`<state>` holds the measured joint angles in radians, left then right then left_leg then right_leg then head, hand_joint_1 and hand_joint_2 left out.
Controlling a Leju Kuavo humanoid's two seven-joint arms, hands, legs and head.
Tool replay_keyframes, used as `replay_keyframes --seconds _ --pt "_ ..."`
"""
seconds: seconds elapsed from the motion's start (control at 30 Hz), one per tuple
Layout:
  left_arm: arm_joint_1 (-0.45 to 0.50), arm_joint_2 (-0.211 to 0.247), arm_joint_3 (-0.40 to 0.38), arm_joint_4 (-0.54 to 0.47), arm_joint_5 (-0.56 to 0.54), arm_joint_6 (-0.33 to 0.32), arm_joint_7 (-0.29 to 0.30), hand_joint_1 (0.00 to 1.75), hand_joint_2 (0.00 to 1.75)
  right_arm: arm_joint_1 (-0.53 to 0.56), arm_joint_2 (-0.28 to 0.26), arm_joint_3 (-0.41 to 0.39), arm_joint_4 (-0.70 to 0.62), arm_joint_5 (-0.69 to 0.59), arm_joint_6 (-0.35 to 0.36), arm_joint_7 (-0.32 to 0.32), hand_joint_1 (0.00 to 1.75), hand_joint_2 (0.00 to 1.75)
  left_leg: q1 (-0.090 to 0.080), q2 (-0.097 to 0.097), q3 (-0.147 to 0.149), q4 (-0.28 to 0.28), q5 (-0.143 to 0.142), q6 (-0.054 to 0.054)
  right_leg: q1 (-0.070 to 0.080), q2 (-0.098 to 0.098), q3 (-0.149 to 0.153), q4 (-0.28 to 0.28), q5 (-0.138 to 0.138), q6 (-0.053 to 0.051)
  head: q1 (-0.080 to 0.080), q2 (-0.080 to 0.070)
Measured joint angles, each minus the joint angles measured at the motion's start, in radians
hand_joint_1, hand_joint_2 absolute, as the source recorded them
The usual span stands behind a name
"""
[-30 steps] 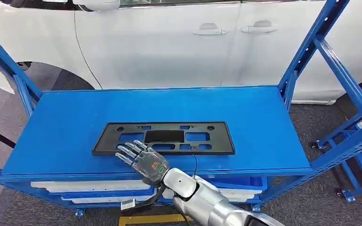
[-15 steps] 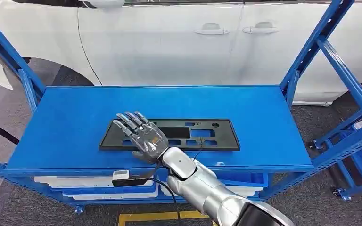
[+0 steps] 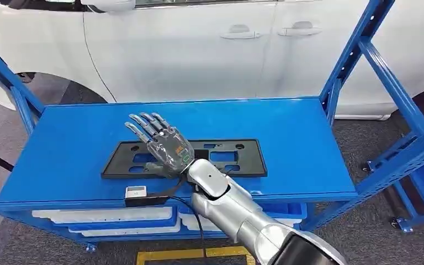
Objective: Take the parts from the cabinet and place them on the table.
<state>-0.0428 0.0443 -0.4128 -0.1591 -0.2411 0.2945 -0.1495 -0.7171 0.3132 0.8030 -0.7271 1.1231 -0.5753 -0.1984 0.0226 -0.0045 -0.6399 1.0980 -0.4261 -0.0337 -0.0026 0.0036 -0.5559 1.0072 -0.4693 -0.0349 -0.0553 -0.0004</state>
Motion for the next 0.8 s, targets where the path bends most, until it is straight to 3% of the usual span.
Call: replay_keyframes --seconds 0.03,0.07,0.17,0.2,0.23,0.27,0.33,0.37,0.4,0.43,0.47,0.53,0.57,0.67,0.73,0.8 --pt "0.0 0.001 0.0 0.0 0.0 -0.001 0.0 0.0 0.0 0.0 0.0 0.0 0.0 0.003 0.0 0.0 0.0 1.75 -0.002 0.0 0.032 -0.075 0.016 0.007 0.0 0.0 0.003 0.0 -0.004 0.003 0.0 0.0" --pt "0.0 0.001 0.0 0.0 0.0 -0.003 -0.002 0.0 0.0 -0.002 0.001 0.0 0.003 0.008 0.0 0.0 0.0 1.75 -0.01 -0.001 0.046 -0.093 0.004 0.01 0.007 0.001 -0.002 0.004 -0.005 0.009 0.0 0.0" --pt "-0.002 0.001 0.0 0.0 0.0 -0.003 -0.003 0.0 0.0 -0.001 0.003 0.006 0.017 0.017 0.009 -0.001 0.0 1.75 -0.012 -0.004 0.04 -0.089 0.002 0.022 0.004 0.0 -0.002 -0.001 -0.004 0.022 0.0 0.0" --pt "-0.004 0.001 0.0 0.0 0.0 -0.003 -0.003 0.0 0.0 -0.002 0.007 0.008 0.021 0.021 0.012 -0.001 0.0 1.75 -0.003 -0.003 0.045 -0.099 0.006 0.029 0.01 0.0 0.0 0.001 -0.008 0.029 0.0 0.0" --pt "-0.002 0.0 -0.001 0.0 0.0 -0.003 -0.003 0.0 0.0 -0.002 0.008 0.008 0.026 0.023 0.016 -0.001 0.0 1.75 -0.001 -0.001 0.049 -0.102 0.008 0.032 0.006 0.0 -0.006 0.018 -0.022 0.035 0.0 0.0" --pt "-0.003 0.0 -0.001 0.0 0.0 -0.003 -0.003 0.0 0.0 -0.003 0.009 0.01 0.029 0.024 0.019 -0.001 0.0 1.75 -0.001 0.0 0.048 -0.102 0.007 0.04 0.005 -0.001 -0.032 0.069 -0.054 0.038 0.0 0.0" --pt "-0.005 0.0 -0.001 0.0 0.0 -0.003 -0.003 0.0 0.0 0.001 0.007 0.015 0.04 0.024 0.025 -0.001 0.0 1.75 -0.003 0.0 0.048 -0.102 0.005 0.045 0.001 0.0 -0.117 0.234 -0.126 0.043 0.0 0.0" --pt "-0.004 0.0 -0.001 0.0 0.0 -0.004 -0.003 0.0 0.0 0.005 0.006 0.016 0.047 0.024 0.03 -0.002 0.0 1.75 -0.004 -0.001 0.047 -0.102 0.005 0.045 0.0 0.0 -0.156 0.303 -0.144 0.045 0.0 0.0" --pt "-0.003 0.0 -0.001 0.0 0.0 -0.005 -0.003 0.0 0.0 0.007 0.004 0.017 0.052 0.024 0.041 -0.005 0.0 1.75 -0.004 -0.001 0.048 -0.101 0.004 0.046 -0.002 -0.001 -0.175 0.325 -0.134 0.045 0.0 0.0" --pt "-0.002 0.0 -0.001 0.0 0.0 -0.005 -0.003 0.0 0.0 0.008 0.002 0.019 0.056 0.02 0.051 -0.013 0.0 1.75 -0.004 -0.002 0.049 -0.101 0.003 0.045 -0.003 -0.001 -0.168 0.297 -0.103 0.045 0.0 0.0" --pt "-0.002 0.0 -0.001 0.0 0.0 -0.005 -0.003 0.0 0.0 0.007 0.0 0.022 0.059 0.008 0.068 -0.027 0.0 1.75 -0.004 -0.003 0.051 -0.1 0.001 0.044 -0.003 -0.001 -0.138 0.222 -0.054 0.043 0.0 0.0" --pt "-0.003 0.0 -0.003 0.0 0.0 -0.007 -0.003 0.0 0.0 0.006 0.0 0.022 0.061 -0.037 0.11 -0.071 0.0 1.75 -0.004 -0.003 0.057 -0.099 -0.004 0.037 -0.002 -0.003 -0.051 0.035 0.036 0.032 0.0 0.0" --pt "-0.003 -0.001 -0.003 0.0 0.0 -0.009 -0.003 0.0 0.0 0.003 -0.002 0.022 0.063 -0.062 0.13 -0.096 0.0 1.75 -0.01 -0.003 0.055 -0.095 -0.006 0.032 0.005 -0.004 -0.041 0.007 0.022 0.029 0.0 0.0" --pt "-0.002 0.0 -0.004 0.0 0.0 -0.013 -0.003 0.0 0.0 0.002 -0.013 0.022 0.063 -0.106 0.172 -0.145 0.0 1.75 -0.005 -0.002 0.056 -0.099 -0.006 0.014 0.009 0.0 -0.044 0.007 0.025 0.015 0.0 0.0" --pt "-0.002 0.0 -0.005 0.0 0.0 -0.014 -0.003 0.0 0.0 -0.001 -0.018 0.022 0.063 -0.123 0.196 -0.164 0.0 1.75 -0.001 -0.001 0.054 -0.089 -0.016 0.004 0.0 -0.002 -0.034 -0.01 0.034 0.002 0.0 0.0" --pt "-0.003 0.001 -0.005 0.0 0.0 -0.014 -0.003 0.0 0.0 -0.006 -0.023 0.022 0.063 -0.135 0.214 -0.179 0.0 1.75 -0.001 -0.001 0.007 0.018 -0.082 -0.005 -0.001 -0.003 -0.032 -0.012 0.034 -0.004 0.0 0.0"
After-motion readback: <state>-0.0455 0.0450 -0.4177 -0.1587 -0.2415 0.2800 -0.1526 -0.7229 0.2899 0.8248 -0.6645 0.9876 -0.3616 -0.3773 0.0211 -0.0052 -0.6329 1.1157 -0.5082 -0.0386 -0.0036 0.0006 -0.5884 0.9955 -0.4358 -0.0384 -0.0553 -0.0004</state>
